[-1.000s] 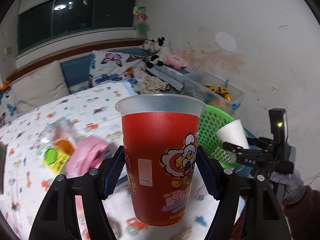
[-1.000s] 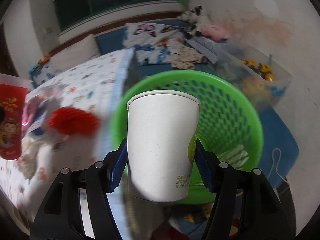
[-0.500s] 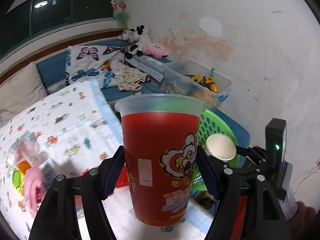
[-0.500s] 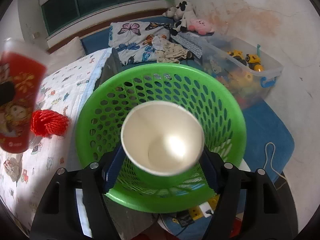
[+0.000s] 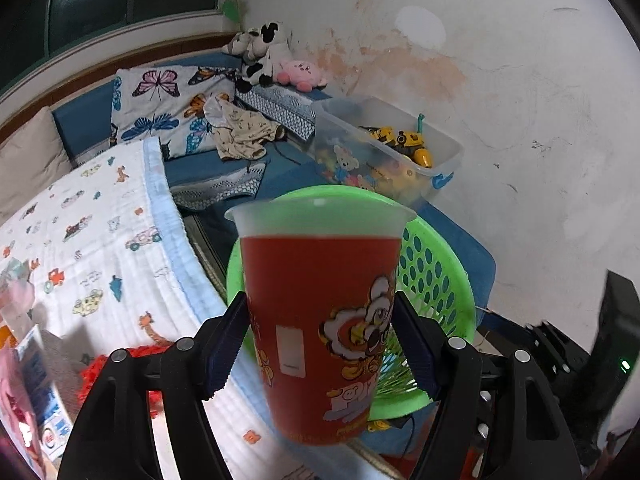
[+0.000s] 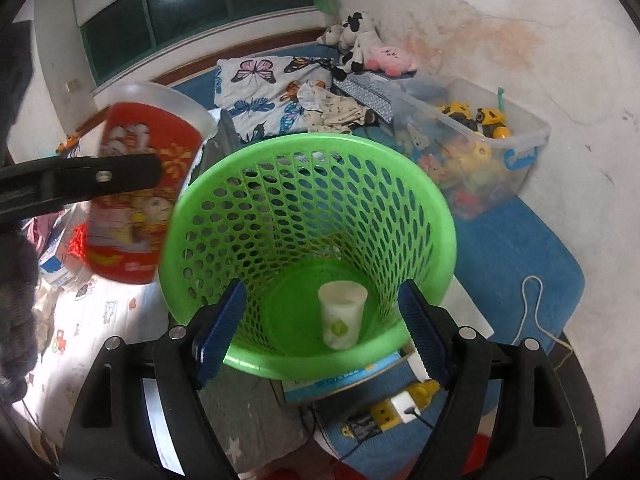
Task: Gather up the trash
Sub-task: 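Drop the paper cup into the green basket with right tool while left drops red cup, then grasp the red mesh net with the right tool while the left grasps the wrapper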
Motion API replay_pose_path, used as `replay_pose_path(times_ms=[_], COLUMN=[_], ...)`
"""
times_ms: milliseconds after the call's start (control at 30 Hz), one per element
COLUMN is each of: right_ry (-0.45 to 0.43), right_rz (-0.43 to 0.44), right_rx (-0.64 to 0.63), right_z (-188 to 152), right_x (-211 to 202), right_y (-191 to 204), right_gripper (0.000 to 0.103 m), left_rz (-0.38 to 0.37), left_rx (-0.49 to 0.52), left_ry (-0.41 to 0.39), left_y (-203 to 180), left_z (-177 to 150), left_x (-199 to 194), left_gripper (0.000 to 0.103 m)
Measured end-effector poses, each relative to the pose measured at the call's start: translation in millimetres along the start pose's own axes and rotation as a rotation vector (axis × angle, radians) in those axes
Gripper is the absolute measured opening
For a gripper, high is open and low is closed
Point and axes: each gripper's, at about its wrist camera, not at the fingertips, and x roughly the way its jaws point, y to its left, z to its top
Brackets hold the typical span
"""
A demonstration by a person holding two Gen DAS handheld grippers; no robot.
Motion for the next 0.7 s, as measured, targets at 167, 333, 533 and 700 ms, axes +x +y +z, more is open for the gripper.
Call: replay_pose_path(times_ms=[167,333,533,700], right_ry=[-0.008,-0.010,-0.014,-0.021], right_rz=[0.002,0.000,0.016,0.051], right_rx=[0.010,0.017,0.000,-0.036], right_z=[-6,-9,-9,-5], right_x=[-8,-10,-15,-17], right_y=[-3,-5,5,25], right_gripper=[0.079,0.079,0.079,0.079], left_rz=[0.015,-0.001,-0.004,0.041], left_rx=[0.000,-0.009,0.002,-0.026], left_ry=[0.042,0.042,0.015,-0.020], left_y=[-4,-2,1,19], left_z=[-2,-7,-14,-25], left_x=[16,14,-7,-34], left_gripper=[0.070,0.083,0.083,0.083])
